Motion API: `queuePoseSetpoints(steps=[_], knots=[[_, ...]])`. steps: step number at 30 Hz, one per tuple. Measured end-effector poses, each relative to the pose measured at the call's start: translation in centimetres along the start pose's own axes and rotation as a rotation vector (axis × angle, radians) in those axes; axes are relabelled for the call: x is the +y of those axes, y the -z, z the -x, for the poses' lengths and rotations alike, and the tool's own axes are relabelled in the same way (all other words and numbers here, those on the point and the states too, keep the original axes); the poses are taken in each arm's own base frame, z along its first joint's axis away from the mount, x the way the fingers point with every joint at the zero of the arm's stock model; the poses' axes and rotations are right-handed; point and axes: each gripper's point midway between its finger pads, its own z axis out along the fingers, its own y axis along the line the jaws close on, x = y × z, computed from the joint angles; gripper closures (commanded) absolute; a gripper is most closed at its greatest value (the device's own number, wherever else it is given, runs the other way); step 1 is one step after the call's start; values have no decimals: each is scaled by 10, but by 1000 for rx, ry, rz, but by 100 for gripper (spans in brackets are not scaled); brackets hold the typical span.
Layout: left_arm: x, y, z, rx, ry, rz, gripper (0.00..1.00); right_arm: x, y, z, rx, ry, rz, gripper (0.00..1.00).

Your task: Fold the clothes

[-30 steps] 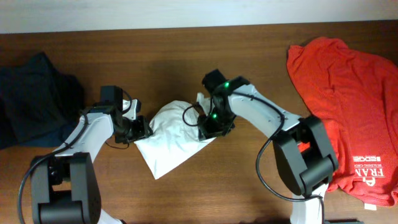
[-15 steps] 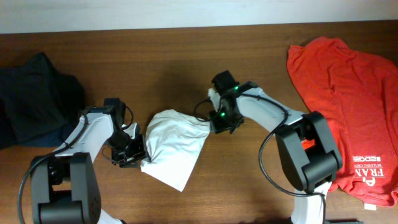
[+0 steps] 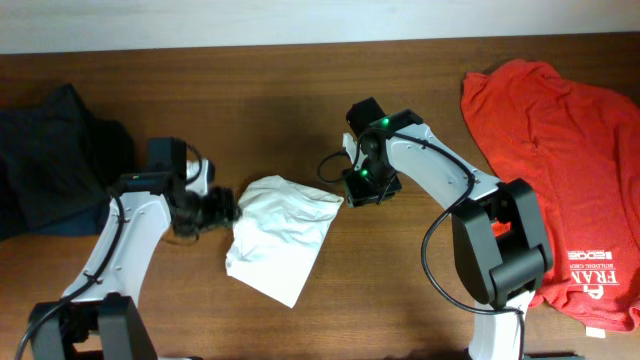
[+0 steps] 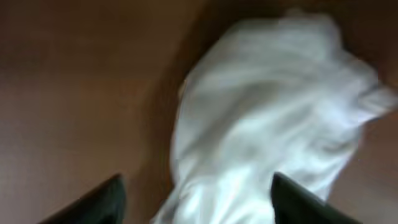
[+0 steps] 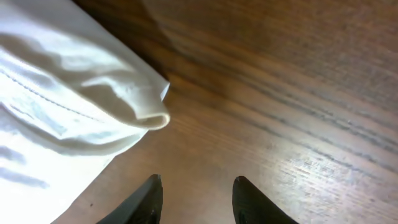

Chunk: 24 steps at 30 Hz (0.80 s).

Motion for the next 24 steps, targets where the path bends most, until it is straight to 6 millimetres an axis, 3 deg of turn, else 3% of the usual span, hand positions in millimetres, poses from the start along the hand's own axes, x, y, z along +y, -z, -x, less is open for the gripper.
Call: queuePoseSetpoints(steps=[3,5,9,14,15,18,19,21,24], knots=[[-20,-4,24,-80,-81,-114,21,0,0,-6,23,-6,3,59],[-27,-20,29,-65,-106,-183,21,0,0,-10,41,-11,1,59],[-22,-63,10,68,-94,-245,22,0,0,-14,59,-16,2,59],[-41,-72,-4,146,-109,-375,32,0,0,-15,63,-18,2,59],[-45,-73,-8,163,-116,-388,37,0,0,-15,63,-17,2,59],[-66,-78,-30,239,-180,-417,83,0,0,-16,66,-18,2,59],[-71,-82,-36,256,-203,-418,92,0,0,-17,70,-19,2,59],[-77,-88,-44,281,-237,-419,99,-1,1,-20,83,-23,-1,59],[-70,-83,-36,282,-220,-387,100,-8,2,-31,125,-37,-36,61]])
